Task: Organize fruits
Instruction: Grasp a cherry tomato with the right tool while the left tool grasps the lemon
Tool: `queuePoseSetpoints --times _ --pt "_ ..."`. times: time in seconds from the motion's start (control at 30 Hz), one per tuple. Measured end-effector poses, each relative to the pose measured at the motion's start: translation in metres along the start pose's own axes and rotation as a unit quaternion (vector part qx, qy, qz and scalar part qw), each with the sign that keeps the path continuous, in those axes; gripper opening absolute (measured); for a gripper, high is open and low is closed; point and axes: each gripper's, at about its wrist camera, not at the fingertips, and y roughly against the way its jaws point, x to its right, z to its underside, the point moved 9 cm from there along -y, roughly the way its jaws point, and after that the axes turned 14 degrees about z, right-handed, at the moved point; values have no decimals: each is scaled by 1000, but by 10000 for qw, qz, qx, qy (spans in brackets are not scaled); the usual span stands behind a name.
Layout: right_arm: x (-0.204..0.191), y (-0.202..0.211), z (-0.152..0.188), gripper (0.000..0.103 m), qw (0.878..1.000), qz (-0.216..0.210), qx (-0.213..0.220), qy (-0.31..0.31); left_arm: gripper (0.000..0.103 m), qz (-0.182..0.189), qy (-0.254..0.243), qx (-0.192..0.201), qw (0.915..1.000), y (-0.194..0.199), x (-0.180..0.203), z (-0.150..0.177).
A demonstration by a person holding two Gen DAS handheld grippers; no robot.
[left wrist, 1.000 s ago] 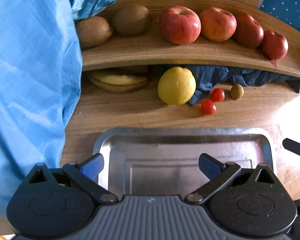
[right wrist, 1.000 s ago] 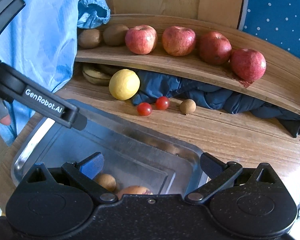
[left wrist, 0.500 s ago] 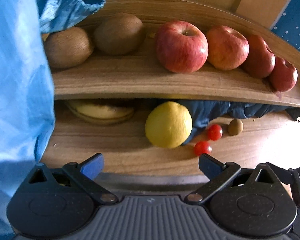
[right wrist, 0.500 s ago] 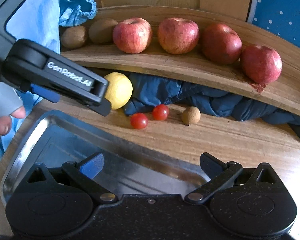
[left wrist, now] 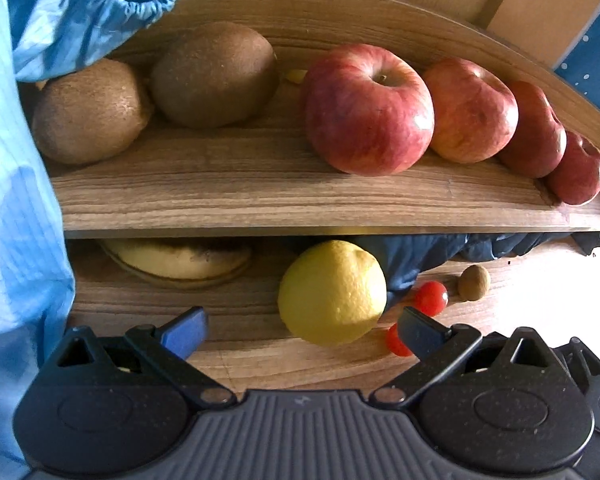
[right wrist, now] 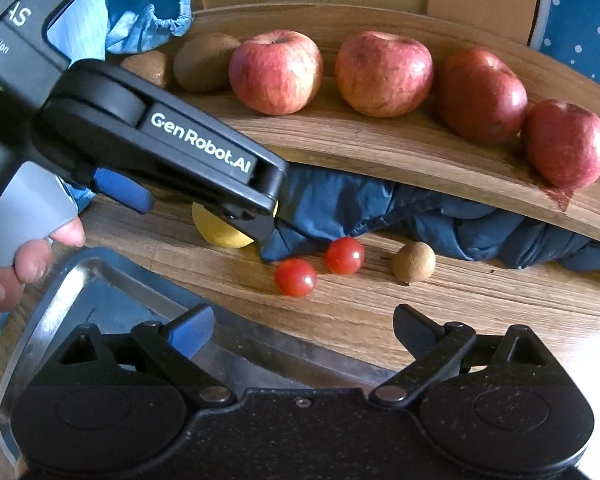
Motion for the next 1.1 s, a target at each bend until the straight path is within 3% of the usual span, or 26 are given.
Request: queuePoseSetpoints --times 0.13,0.33,0.67,0.97,1.1 --pt "-2 -6 -1 87 10000 26 -43 -28 102 79 14 -18 10000 -2 -1 -1" --pt "-5 -10 -5 83 10000 -45 7 -80 102 350 24 13 9994 -3 3 -5" --pt "-13 -17 -10 53 10000 -8 -36 -29 87 615 61 58 9981 0 3 -9" --pt "-18 -23 -12 42 9999 82 -52 -54 71 693 145 70 9975 3 -1 -11" --pt "-21 -23 -13 40 9999 93 -39 -17 69 703 177 39 9974 2 -2 -10"
